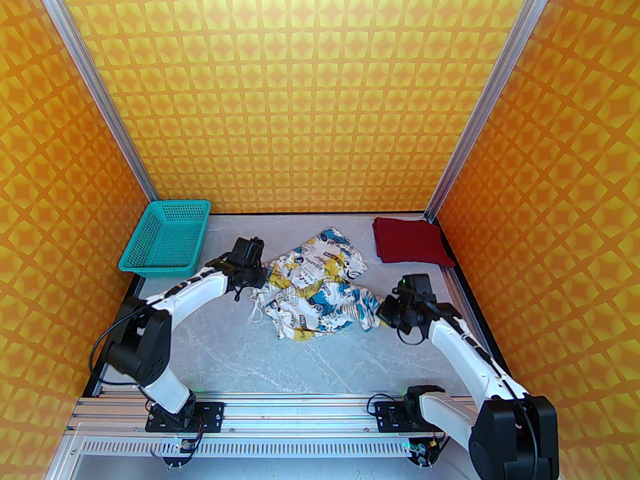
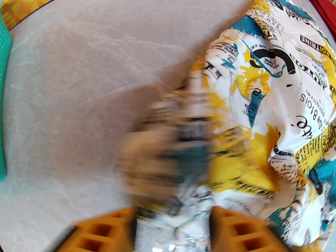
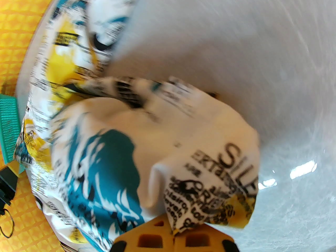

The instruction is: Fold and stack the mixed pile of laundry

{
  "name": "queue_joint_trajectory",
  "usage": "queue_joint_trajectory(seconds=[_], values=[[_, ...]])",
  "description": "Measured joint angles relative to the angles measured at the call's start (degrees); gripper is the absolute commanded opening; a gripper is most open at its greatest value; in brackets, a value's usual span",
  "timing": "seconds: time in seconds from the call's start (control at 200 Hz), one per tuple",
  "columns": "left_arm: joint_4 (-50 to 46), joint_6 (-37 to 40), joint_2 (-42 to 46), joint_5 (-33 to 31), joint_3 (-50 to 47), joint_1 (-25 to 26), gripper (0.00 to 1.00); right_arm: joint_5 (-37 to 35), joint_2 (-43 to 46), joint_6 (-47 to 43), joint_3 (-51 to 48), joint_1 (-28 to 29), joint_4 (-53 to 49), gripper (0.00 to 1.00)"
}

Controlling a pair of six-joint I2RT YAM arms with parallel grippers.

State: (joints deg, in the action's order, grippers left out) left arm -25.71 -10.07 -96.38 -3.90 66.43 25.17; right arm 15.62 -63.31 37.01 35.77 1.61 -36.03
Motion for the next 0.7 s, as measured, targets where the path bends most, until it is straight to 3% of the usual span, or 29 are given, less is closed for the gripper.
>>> queue_joint_trajectory(seconds=[0.165,0.28,0.4,0.48,0.54,0.7], values=[[-2.0,-3.1,5.3,1.1,-4.2,0.0,0.64,-0.2,-0.1,-0.5,-0.4,0.0,0.8,0.33],[-3.4,-7.0,12.2,4.8,-10.0,0.3,0.58,-1.9,-0.7,-1.7,1.1,0.0,-0.6,0.39],[-2.4,-11.5,16.6,9.6,-15.8,4.5,0.6,-3.3,-1.4,-3.3,4.0,-0.9,-2.1,0.42],[0.3,-14.0,17.6,13.0,-19.7,9.3,0.49,-3.4,-2.3,-4.4,5.4,-1.8,-2.5,0.43],[3.5,-15.5,17.5,15.7,-22.5,13.0,0.46,-3.4,-3.3,-5.2,6.0,-2.3,-2.9,0.43],[11.0,-18.3,14.9,20.0,-26.8,16.5,0.58,-3.4,-4.3,-6.8,6.0,-3.9,-4.3,0.44]])
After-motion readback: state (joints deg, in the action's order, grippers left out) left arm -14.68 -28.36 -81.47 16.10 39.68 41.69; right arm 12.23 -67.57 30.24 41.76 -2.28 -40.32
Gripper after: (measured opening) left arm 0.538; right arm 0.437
